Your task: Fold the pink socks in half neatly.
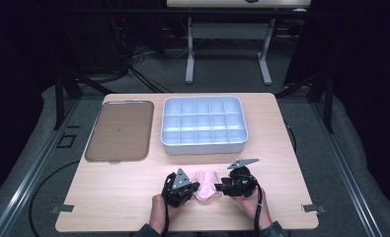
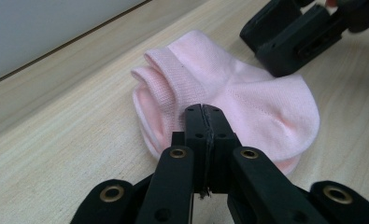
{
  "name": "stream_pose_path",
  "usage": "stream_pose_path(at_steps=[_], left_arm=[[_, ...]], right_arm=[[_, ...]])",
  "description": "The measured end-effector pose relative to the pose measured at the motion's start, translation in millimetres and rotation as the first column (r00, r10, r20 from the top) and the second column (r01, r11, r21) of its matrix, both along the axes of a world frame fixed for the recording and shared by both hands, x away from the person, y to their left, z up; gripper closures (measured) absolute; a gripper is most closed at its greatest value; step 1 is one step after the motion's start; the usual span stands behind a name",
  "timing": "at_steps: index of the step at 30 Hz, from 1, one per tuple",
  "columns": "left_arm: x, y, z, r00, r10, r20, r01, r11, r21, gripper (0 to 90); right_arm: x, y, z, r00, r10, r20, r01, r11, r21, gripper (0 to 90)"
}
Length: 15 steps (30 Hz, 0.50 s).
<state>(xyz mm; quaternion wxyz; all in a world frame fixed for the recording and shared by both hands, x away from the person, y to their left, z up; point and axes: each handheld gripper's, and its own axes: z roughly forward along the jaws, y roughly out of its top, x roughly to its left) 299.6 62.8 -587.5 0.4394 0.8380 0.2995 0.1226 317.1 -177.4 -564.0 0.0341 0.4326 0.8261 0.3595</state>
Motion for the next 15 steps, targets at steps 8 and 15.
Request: stream_pose_path(at_steps=[8,15], left_arm=[[-0.5,0.0,0.1,1.0000,0.003,-0.002,-0.003,1.0000,-0.002,89.2],[-1.1,3.2,2.0,1.0000,0.002,-0.001,-0.002,0.9999,-0.017,87.8]], right_arm=[[-2.8,8.8,-7.9,0.9999,-0.015,-0.007,0.015,1.000,-0.022,69.8],[-1.7,9.4,-9.2,0.9993,-0.024,-0.029,0.024,1.000,-0.003,82.3]])
